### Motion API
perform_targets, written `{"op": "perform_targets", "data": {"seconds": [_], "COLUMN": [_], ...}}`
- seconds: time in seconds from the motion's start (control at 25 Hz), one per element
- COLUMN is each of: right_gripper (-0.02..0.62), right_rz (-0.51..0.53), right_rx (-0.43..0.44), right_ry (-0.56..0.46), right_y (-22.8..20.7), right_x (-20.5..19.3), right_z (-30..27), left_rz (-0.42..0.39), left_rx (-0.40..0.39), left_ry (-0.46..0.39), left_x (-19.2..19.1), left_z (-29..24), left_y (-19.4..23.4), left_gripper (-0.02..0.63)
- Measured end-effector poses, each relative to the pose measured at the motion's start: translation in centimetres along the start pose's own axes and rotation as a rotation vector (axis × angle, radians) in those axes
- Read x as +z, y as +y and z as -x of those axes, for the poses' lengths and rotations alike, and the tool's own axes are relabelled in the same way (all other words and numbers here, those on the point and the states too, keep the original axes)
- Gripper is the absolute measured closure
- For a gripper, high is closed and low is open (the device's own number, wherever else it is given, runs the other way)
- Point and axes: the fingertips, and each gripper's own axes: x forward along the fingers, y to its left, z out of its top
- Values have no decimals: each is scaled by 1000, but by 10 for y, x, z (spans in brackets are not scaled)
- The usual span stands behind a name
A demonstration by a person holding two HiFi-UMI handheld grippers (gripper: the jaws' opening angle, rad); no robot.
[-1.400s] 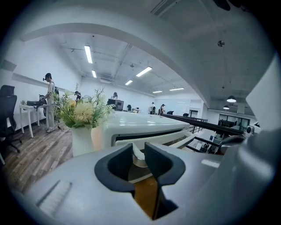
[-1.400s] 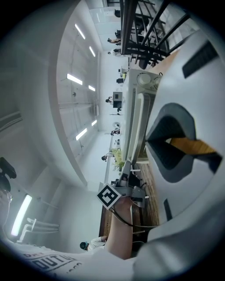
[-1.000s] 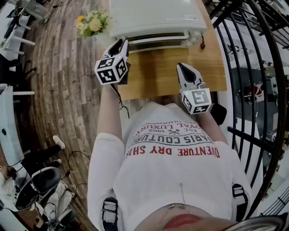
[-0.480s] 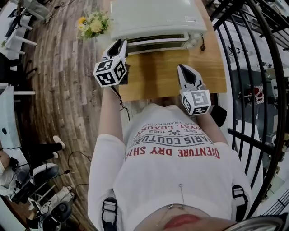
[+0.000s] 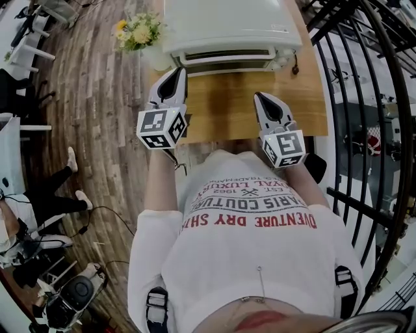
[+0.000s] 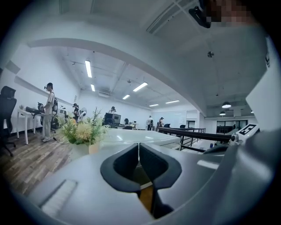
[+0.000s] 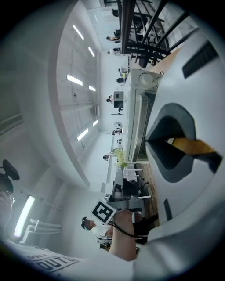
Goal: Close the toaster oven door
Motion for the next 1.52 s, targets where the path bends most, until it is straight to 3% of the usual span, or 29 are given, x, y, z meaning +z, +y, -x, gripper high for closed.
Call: {"op": "perform_targets", "data": {"seconds": [0.36,0.52,0.8,1.52], "right_gripper": [591,591,591,591], "right_rz": [21,26,24,19], "right_rx": [74,93,104,90], "right_ry": [-35,-47,-54,-67], "right_y": [11,12,9,6], "right_x": [9,14,15,22], "right_z": [-4,-5,-7,-5], "left_rz": [-32,-8,-73,-65], "left_rx": [-4,-16,-53,-65], "left_ry": [-38,-70,-63,-55], "left_x": [-8,-7,-4,-3], "left_z": [35,47,50,50], "left_y": [-23,-27,-42,-50], "left_gripper": [594,594,594,594]}}
